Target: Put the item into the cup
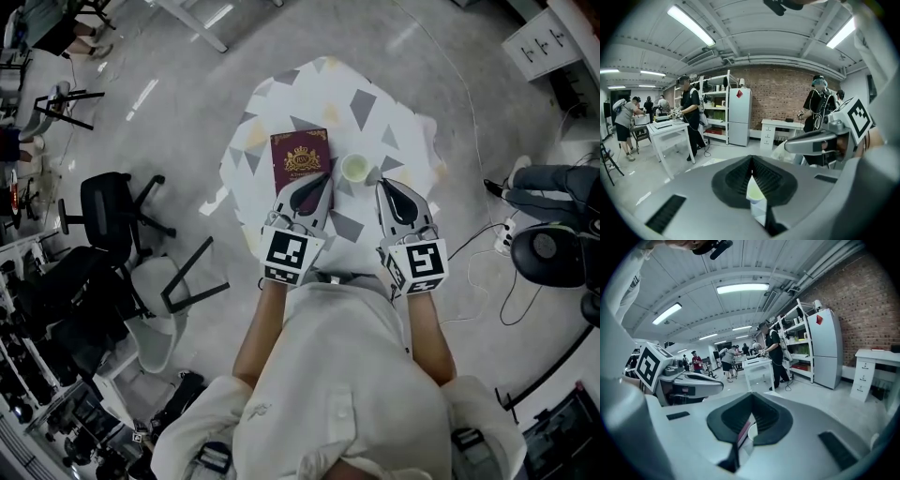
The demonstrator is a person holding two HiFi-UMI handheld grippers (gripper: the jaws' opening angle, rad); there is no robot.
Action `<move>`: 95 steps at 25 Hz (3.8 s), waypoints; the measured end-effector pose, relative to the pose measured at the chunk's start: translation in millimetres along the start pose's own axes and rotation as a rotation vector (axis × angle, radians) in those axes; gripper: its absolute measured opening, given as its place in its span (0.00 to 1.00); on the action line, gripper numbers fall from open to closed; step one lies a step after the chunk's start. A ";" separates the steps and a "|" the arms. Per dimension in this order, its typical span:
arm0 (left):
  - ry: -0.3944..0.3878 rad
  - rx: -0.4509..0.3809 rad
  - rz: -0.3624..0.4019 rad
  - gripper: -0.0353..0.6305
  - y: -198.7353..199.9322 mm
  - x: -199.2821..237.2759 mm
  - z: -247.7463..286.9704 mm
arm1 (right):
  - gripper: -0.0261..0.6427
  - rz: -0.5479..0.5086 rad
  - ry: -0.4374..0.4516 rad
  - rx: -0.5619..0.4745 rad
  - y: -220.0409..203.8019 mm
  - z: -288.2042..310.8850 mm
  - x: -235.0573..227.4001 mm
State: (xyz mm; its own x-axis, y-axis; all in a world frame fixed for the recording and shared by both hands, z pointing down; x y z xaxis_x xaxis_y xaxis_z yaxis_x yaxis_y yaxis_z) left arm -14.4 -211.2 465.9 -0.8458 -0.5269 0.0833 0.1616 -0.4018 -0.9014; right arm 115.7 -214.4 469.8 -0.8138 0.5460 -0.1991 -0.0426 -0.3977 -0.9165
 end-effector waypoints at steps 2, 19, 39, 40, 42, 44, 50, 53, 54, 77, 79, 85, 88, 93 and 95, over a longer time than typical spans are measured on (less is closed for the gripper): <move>-0.012 0.011 -0.006 0.07 -6.4 2.7 4.1 | 0.05 0.004 -0.005 0.014 -6.2 4.1 0.5; -0.142 0.097 -0.078 0.07 -59.1 22.2 42.9 | 0.05 0.030 -0.104 0.158 -60.8 39.4 -1.8; -0.196 0.178 -0.111 0.07 -100.7 24.9 71.0 | 0.05 0.053 -0.107 0.292 -117.3 71.7 -6.3; -0.197 0.181 -0.112 0.07 -101.7 24.9 72.0 | 0.05 0.052 -0.107 0.298 -119.5 73.1 -6.9; -0.198 0.184 -0.114 0.07 -103.3 25.4 73.6 | 0.05 0.052 -0.105 0.308 -123.1 75.9 -7.3; -0.200 0.188 -0.116 0.07 -104.5 26.1 75.5 | 0.05 0.051 -0.103 0.317 -125.7 79.0 -7.3; -0.208 0.200 -0.119 0.07 -109.8 25.1 82.1 | 0.05 0.048 -0.101 0.355 -136.9 85.8 -8.5; -0.212 0.204 -0.123 0.07 -111.7 24.8 83.6 | 0.05 0.048 -0.097 0.378 -142.1 89.7 -8.6; -0.213 0.205 -0.123 0.07 -111.8 25.0 83.9 | 0.05 0.046 -0.097 0.387 -143.6 91.1 -8.7; -0.210 0.203 -0.132 0.07 -111.7 27.3 82.6 | 0.05 0.004 -0.101 0.498 -161.0 110.0 -13.3; -0.208 0.201 -0.131 0.07 -111.4 27.5 81.7 | 0.05 0.005 -0.100 0.501 -159.9 111.4 -11.5; -0.203 0.193 -0.127 0.07 -108.6 26.8 77.0 | 0.08 -0.023 -0.094 0.515 -160.0 111.3 -8.4; -0.197 0.187 -0.124 0.07 -106.9 27.7 74.1 | 0.09 -0.023 -0.089 0.511 -156.6 111.2 -5.0; -0.186 0.173 -0.117 0.07 -103.1 30.2 67.4 | 0.11 -0.036 -0.090 0.501 -151.5 108.8 -2.1; -0.182 0.166 -0.114 0.07 -100.3 30.4 63.7 | 0.11 -0.043 -0.092 0.491 -146.9 106.4 -0.3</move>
State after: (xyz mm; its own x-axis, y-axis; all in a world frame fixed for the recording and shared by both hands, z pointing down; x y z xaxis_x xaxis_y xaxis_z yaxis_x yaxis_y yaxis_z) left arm -23.9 -234.6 585.9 -0.7602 -0.5916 0.2686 0.1646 -0.5753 -0.8012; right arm 60.5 -234.6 641.4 -0.8523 0.5108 -0.1128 -0.3269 -0.6885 -0.6474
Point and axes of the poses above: the fingertips, and each gripper's own axes: z forward along the fingers, x to its left, y out of its top, the point moved 3 cm from there along -z, backward along the fingers, and after that the axes turned 2 degrees about -y, right-handed, at the moved point
